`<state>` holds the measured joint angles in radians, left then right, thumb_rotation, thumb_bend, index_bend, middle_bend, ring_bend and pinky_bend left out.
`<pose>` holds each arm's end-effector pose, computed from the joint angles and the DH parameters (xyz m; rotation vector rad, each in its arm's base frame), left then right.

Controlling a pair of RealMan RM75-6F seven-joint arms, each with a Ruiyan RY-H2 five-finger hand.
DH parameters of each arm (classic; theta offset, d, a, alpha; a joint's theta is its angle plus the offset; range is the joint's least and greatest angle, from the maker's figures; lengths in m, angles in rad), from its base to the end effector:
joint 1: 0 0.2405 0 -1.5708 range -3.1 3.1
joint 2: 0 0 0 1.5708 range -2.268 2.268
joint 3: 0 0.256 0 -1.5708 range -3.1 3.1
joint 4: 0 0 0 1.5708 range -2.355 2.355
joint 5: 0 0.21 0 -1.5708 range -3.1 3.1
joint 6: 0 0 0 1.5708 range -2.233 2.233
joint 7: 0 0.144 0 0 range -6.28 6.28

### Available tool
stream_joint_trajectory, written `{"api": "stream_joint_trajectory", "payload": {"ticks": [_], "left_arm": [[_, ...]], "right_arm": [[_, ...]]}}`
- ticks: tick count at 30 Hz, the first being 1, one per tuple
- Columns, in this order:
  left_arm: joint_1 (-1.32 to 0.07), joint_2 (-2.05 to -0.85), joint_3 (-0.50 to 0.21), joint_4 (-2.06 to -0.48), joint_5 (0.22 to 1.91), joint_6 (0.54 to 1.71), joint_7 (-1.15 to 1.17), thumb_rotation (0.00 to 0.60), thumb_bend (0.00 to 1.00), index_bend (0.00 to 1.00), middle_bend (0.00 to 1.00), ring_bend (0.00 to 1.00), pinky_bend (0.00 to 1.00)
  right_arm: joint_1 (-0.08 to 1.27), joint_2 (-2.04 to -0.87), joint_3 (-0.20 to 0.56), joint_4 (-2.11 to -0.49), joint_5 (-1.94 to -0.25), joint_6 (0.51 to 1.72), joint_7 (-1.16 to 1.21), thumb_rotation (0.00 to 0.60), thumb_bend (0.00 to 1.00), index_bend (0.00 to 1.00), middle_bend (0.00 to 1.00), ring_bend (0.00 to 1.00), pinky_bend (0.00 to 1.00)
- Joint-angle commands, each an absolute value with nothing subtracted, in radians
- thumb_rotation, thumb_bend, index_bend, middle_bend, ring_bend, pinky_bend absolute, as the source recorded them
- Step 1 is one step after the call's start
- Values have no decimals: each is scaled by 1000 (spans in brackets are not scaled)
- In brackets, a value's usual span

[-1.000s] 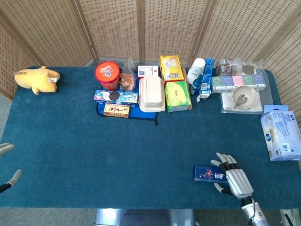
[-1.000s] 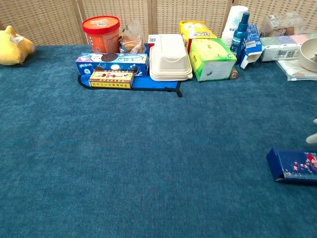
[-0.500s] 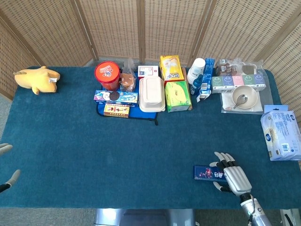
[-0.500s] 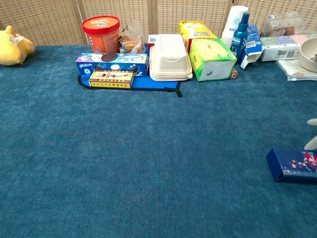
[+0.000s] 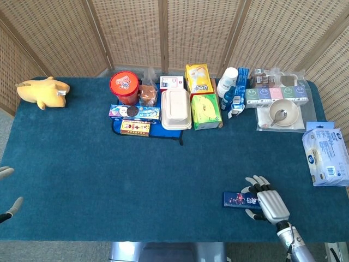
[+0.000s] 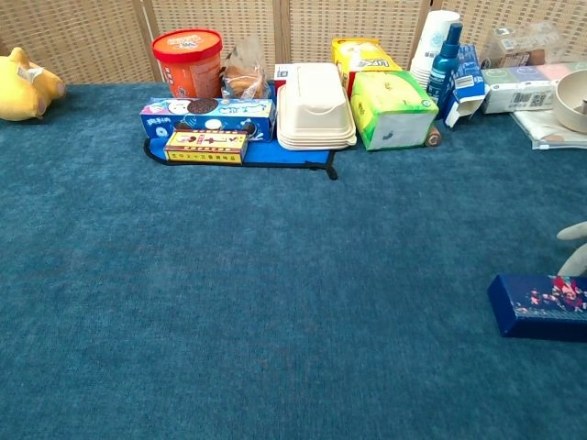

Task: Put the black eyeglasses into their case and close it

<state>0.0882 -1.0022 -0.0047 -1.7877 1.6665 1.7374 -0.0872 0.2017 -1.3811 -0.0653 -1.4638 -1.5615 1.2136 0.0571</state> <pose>-0.2782 0.1181 0.1995 -1.2543 -0.8983 -1.1066 -0.3000 -0.1815 0.0321 1.6989 -1.2070 0.8739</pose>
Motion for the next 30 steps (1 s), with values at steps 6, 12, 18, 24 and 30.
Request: {"api": "stream_joint_trajectory", "payload": {"ticks": [6,12,18,24,30], "left_arm": [[88,-1003,-4,-1785,1665,1736,-88,599,226,218,244,154,183],[88,-1006,-4,-1781,1663,1734,-89,600,227,218,244,153,182],[88,-1006,-6,-1779,1659,1734,-92,599,226,218,244,152,181],[82,-1007,-7,-1780,1657,1725,-89,599,226,218,244,152,182],[75,-1013,-9,-1784,1654,1712,-83,600,226,217,244,153,182]], "right_arm": [[208,-1381,-63,-1473,-1555,1207,53,600,279,547,153,26,55],[225,-1361,-41,-1519,-1555,1213,67,600,277,555,156,30,54],[253,-1341,-10,-1562,-1531,1192,75,600,276,555,156,32,54],[289,-1337,33,-1583,-1502,1172,73,600,273,554,156,32,54],[345,-1372,85,-1566,-1452,1119,39,600,271,547,154,32,54]]}}
